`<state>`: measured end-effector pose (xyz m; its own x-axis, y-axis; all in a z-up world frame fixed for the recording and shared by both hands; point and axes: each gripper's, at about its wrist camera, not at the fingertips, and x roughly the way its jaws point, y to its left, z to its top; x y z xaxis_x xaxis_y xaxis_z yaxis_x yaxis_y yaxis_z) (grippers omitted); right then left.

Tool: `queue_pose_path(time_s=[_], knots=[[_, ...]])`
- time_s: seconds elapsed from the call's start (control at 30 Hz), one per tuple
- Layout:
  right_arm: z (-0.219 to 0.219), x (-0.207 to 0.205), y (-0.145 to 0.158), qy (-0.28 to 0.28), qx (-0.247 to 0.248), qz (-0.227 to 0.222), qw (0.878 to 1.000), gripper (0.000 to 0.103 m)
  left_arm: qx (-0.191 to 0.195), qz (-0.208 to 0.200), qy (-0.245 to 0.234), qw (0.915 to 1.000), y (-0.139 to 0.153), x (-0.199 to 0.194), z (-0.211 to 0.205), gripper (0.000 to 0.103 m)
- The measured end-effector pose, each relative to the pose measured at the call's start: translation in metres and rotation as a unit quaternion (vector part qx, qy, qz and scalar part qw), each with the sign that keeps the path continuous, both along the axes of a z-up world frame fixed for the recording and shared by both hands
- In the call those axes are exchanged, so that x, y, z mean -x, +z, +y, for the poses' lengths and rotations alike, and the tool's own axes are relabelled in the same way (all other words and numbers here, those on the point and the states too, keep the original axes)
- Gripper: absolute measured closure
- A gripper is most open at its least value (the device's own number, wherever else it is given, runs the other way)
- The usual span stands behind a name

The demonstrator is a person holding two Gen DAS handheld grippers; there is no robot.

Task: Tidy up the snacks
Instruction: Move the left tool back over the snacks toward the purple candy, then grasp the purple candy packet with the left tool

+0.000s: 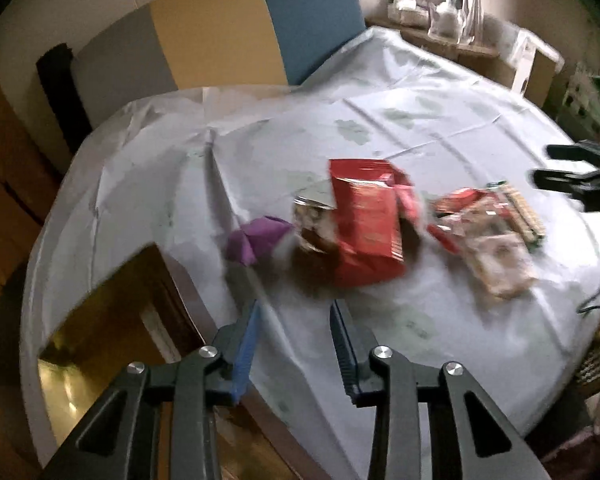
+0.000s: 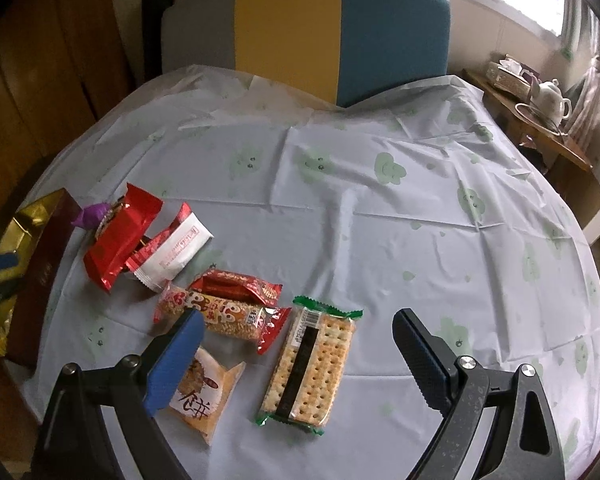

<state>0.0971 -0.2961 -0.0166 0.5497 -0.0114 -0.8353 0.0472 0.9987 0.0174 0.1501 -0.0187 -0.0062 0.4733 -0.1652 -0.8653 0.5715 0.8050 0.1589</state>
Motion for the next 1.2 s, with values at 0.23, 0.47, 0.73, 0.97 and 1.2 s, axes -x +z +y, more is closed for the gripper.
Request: queue_pose_path(time_s=[0.23,0.47,0.73,0.97,1.2], knots=[[-0.002,-0.001,0.003,0.001,-0.008,-0.005,1.000,0.007,-0.081,0.016,-0.046,0.9956,-0.025,-0.048,-0.024,0.065],[-0.003,-0.001,0.004,0.001,-0.017,-0.007,1.000,0.007,-0.122,0.026,-0.065,0.9900,-0.050,-0.076,-0.036,0.064],[-0.001,-0.002,0.003,0.005,-0.013,-0.008,1.000,0.007,-0.078,0.020,-0.053,0.9953,-0.046,-0.072,-0.034,0.096],[0.001,-0.001,0.003,0.007,0.003,-0.011,1.000,0.007,0.024,0.035,-0.020,0.9989,-0.020,-0.040,-0.016,0.096],[-0.002,0.000,0.003,-0.003,0.007,-0.010,1.000,0.007,0.029,0.048,0.032,0.9979,-0.015,-0.067,-0.003,0.069]])
